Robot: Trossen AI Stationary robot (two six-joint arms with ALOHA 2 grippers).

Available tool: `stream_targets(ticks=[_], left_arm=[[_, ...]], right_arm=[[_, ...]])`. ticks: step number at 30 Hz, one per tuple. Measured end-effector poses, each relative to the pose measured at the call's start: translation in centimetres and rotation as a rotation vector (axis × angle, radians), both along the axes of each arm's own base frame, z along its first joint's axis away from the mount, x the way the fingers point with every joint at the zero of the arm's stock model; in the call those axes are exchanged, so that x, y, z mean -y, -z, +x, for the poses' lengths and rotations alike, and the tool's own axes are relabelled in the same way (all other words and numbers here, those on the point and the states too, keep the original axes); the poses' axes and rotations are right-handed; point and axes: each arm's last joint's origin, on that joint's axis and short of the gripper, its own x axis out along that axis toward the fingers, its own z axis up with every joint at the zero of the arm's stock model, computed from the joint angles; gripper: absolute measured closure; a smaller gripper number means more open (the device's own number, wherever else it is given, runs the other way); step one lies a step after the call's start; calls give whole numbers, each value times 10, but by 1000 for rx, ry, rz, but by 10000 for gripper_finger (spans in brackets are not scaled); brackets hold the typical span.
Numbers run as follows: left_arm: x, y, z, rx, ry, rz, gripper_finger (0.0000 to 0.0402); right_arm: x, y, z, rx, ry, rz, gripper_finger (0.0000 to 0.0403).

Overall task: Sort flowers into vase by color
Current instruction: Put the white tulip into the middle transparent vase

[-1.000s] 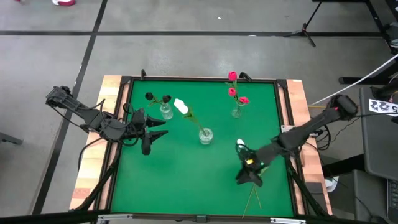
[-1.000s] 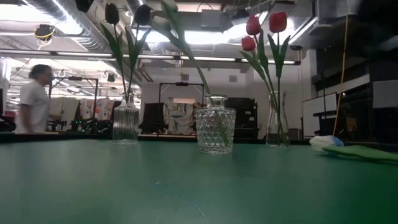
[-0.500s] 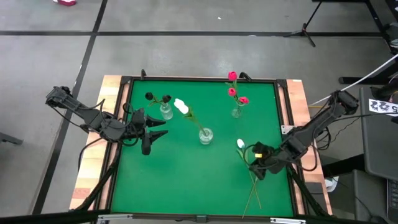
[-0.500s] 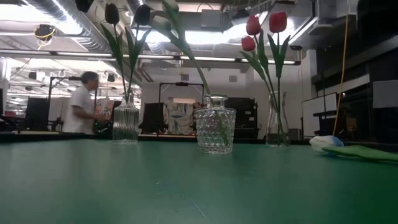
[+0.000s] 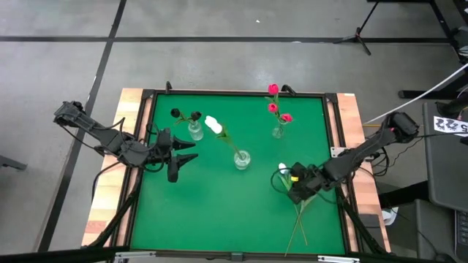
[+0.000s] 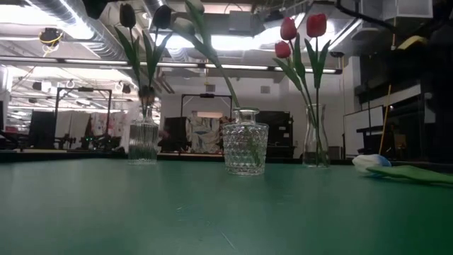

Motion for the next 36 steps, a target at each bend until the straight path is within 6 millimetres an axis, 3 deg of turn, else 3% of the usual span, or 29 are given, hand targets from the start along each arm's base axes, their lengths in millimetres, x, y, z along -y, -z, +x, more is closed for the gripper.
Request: stream_targets(ticks=[9,13,19,26,36], left_arm=[[0,0,0,-8,6,25,202],[0,1,0,-13,6,30,202],[0,1,0,-17,9,42,202],[0,1,0,-22,13,59,202],[0,1,0,-22,10,60,202]], right_arm=[[-8,7,16,83,-93,6,251],[-9,7,16,79,-134,20,202],[-6,11,6,-73,-138,62,134],[-6,14,7,-73,-68,41,135],[-12,32,17,-96,-11,27,138]])
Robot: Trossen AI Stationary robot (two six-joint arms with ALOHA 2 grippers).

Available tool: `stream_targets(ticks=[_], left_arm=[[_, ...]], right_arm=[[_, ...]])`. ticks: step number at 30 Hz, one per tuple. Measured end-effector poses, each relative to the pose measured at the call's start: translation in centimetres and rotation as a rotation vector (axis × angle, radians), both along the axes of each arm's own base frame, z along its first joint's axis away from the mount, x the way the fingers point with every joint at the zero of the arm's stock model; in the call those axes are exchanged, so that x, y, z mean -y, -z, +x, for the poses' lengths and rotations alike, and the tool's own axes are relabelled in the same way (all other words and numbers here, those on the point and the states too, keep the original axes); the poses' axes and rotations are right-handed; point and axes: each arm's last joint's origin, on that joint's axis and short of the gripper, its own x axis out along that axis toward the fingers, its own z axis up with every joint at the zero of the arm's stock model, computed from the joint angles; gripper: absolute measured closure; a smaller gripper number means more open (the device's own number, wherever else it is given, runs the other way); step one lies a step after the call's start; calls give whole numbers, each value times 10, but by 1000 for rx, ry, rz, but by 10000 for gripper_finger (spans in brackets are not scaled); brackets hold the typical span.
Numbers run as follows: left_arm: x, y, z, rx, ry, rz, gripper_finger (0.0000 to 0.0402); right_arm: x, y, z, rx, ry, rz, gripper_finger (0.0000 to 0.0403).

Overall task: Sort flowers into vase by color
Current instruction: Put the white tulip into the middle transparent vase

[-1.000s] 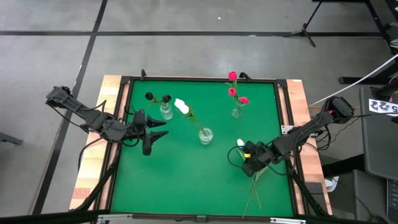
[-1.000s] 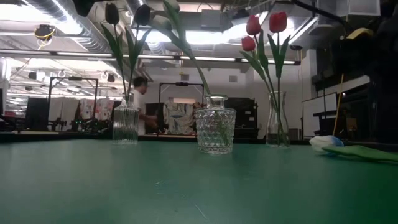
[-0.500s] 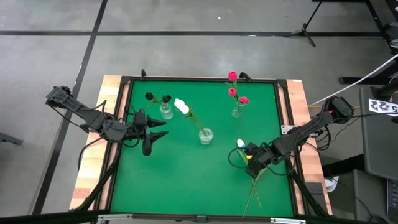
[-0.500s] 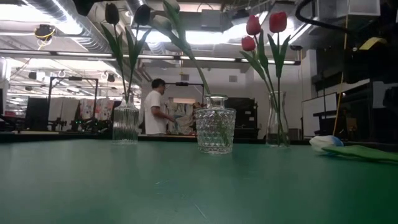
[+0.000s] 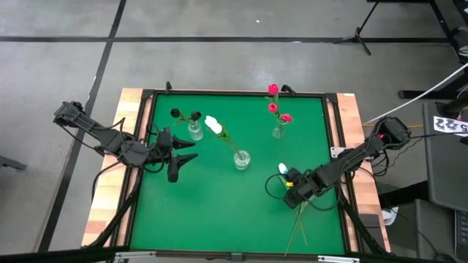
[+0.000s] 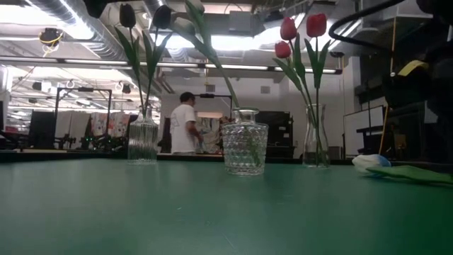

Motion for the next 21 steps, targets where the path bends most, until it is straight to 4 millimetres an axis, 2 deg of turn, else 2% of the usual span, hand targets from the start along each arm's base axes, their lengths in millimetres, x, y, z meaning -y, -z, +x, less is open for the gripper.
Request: stream_targets(ticks=[5,8,14,21], left_arm=[[-4,0,2,3,-27,-7,202],[-7,0,3,3,-46,-7,202],[-11,0,4,3,-68,-8,202],[-11,0,4,3,-69,-7,202]], right_arm=[[-1,4,1,-16,70,5,143],[0,4,0,-32,82,5,166],[1,6,-2,-59,90,4,240],[2,7,-4,-74,67,-21,355]])
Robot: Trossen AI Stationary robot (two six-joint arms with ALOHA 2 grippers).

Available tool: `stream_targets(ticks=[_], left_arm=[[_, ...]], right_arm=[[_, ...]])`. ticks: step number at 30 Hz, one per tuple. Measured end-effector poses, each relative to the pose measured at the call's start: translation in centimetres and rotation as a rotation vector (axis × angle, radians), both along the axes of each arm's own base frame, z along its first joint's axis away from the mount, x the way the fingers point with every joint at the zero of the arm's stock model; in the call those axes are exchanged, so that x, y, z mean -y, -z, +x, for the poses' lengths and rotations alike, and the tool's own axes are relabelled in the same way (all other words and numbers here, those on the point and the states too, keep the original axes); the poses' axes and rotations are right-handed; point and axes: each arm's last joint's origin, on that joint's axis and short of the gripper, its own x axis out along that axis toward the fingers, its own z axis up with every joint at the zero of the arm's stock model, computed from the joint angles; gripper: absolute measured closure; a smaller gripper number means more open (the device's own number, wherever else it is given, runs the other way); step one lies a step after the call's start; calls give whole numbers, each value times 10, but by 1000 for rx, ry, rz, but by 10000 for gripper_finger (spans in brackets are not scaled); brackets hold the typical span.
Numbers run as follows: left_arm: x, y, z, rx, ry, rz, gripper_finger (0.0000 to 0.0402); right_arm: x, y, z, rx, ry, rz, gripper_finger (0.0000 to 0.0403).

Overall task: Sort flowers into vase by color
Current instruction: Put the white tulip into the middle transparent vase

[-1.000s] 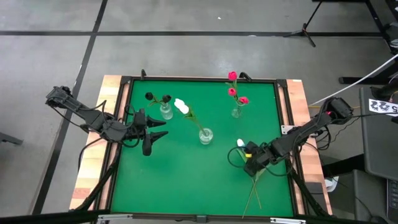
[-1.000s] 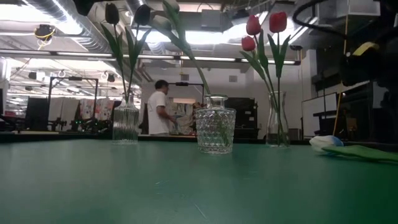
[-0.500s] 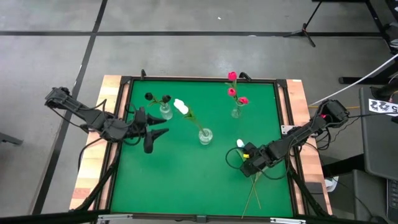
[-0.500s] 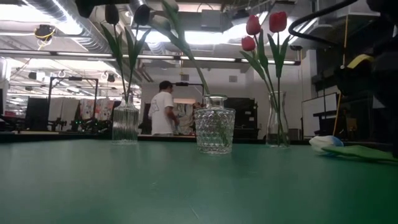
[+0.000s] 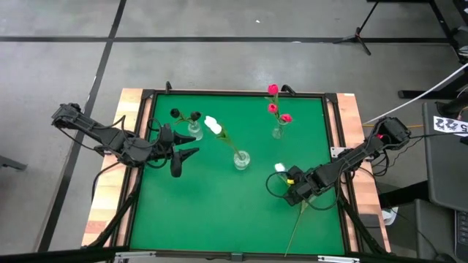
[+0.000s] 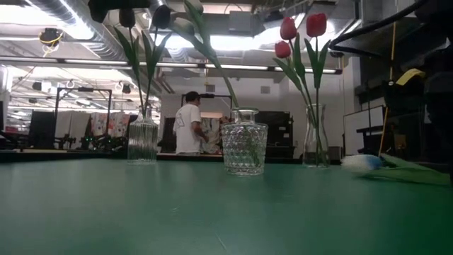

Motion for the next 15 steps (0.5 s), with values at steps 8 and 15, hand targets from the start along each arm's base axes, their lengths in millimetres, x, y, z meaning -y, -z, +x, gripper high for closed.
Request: stream_targets(ticks=[8,15], left_arm=[[0,0,0,0,0,1,202],[0,0,0,-1,0,1,202]], right_arm=[[-1,-3,2,14,1,-1,379],[-4,-23,16,160,36,-115,393]])
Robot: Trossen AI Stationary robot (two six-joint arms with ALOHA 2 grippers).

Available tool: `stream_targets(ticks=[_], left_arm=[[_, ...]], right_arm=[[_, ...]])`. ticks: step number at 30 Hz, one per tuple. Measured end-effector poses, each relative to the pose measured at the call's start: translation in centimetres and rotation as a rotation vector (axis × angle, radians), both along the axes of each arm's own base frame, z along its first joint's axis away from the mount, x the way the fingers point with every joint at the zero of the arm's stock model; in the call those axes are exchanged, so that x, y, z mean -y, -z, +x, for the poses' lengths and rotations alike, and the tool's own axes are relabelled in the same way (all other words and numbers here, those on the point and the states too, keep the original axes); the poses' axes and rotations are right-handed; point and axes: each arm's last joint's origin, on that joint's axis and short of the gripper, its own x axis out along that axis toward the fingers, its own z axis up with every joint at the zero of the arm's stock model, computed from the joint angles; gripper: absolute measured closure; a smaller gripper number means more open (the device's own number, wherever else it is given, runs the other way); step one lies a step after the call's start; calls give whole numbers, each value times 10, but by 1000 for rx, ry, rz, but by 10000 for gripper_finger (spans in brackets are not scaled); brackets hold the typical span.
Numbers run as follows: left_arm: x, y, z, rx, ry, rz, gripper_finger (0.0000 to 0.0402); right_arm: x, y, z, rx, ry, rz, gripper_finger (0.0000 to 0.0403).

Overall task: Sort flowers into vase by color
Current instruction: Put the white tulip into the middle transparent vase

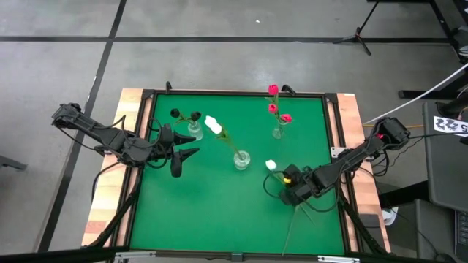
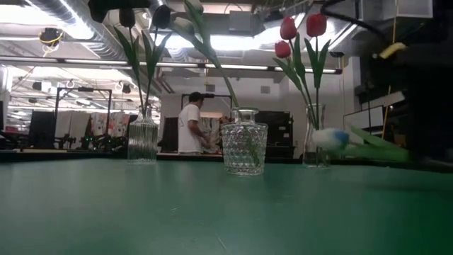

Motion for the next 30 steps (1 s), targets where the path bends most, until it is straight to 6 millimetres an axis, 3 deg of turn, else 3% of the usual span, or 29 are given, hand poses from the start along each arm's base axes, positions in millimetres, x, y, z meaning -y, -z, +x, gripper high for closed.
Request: stream_targets(ticks=[16,30], left_arm=[[0,0,0,2,-1,-5,202],[0,0,0,2,0,-7,202]], right_arm=[[6,-39,21,455,204,-535,398],[-16,-77,18,742,275,-950,400]])
